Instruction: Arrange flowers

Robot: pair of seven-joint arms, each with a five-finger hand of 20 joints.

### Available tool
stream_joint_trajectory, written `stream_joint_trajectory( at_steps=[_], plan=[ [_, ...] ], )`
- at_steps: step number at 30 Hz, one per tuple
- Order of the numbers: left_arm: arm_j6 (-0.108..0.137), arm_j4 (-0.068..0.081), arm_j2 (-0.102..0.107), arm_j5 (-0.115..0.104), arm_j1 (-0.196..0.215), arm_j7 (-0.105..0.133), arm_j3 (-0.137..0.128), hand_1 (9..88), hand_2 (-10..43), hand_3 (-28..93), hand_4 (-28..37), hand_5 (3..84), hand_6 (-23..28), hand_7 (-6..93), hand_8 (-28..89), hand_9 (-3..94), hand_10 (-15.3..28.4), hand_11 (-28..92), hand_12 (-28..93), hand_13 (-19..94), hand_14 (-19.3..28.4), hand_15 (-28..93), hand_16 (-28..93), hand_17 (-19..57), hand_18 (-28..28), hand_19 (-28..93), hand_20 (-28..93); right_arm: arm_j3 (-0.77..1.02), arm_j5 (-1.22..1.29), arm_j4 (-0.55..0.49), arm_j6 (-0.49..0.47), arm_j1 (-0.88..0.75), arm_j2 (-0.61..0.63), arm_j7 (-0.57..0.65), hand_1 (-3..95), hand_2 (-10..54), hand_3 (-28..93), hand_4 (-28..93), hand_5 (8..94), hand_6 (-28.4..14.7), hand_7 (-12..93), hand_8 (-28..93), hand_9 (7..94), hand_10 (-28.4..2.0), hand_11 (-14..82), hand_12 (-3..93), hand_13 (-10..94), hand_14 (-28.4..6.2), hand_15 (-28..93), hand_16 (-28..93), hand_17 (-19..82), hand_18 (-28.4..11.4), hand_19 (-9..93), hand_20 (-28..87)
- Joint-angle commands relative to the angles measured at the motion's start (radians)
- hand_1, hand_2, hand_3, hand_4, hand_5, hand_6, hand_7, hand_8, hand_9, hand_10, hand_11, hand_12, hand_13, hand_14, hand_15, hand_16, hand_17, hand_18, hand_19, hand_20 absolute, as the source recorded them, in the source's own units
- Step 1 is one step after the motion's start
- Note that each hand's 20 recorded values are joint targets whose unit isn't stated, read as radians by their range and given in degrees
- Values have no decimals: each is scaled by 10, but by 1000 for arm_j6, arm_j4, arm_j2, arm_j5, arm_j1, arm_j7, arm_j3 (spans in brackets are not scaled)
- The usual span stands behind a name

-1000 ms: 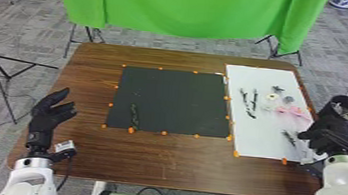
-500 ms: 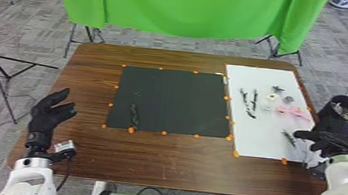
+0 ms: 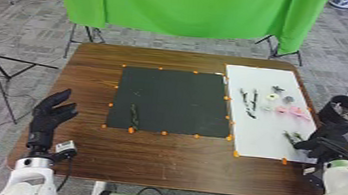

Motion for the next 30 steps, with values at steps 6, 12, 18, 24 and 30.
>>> stream_joint_trajectory(
  at_steps=[6,12,18,24,30],
  plan=[
    [-18,-4,-5,0,8,-13,-3,531,-95,669,-80,400,3,255,-131,304,92,246,93,376,129,294,-17,204,127,279,303,25,106,-94,144,9,0,-37,565,-62,558,-89,807,-53,198,221,935,-116,347,226,937,-30,587,187,755,-74,874,336],
    [-12,-10,-1,0,15,-14,-11,529,-95,667,-79,400,3,253,-131,304,92,245,93,375,131,293,-17,202,127,280,302,-43,190,-143,167,121,-18,-47,564,-64,569,-90,810,-55,197,221,936,-118,346,225,937,-28,591,182,760,-69,872,333],
    [-13,-12,-2,2,19,-15,-12,525,-95,668,-76,399,2,251,-129,303,92,242,94,374,130,291,-16,199,127,279,300,-235,210,-134,167,288,-63,-63,561,-65,577,-89,813,-57,195,223,937,-118,347,224,937,-27,594,178,764,-66,869,328],
    [-16,-11,1,5,15,-18,-12,524,-95,668,-77,398,2,251,-129,303,92,240,95,373,131,290,-15,195,128,278,299,-435,197,-93,162,469,-126,-79,559,-68,582,-87,815,-57,193,221,937,-119,348,222,937,-27,595,175,766,-65,868,326],
    [-12,-13,8,-2,19,-17,-9,519,-95,669,-77,398,1,250,-129,303,91,238,96,372,130,288,-13,193,128,278,298,-614,141,-40,149,628,-198,-92,555,-71,587,-87,817,-56,195,220,937,-117,352,221,937,-27,596,174,768,-65,867,327]
  ],
)
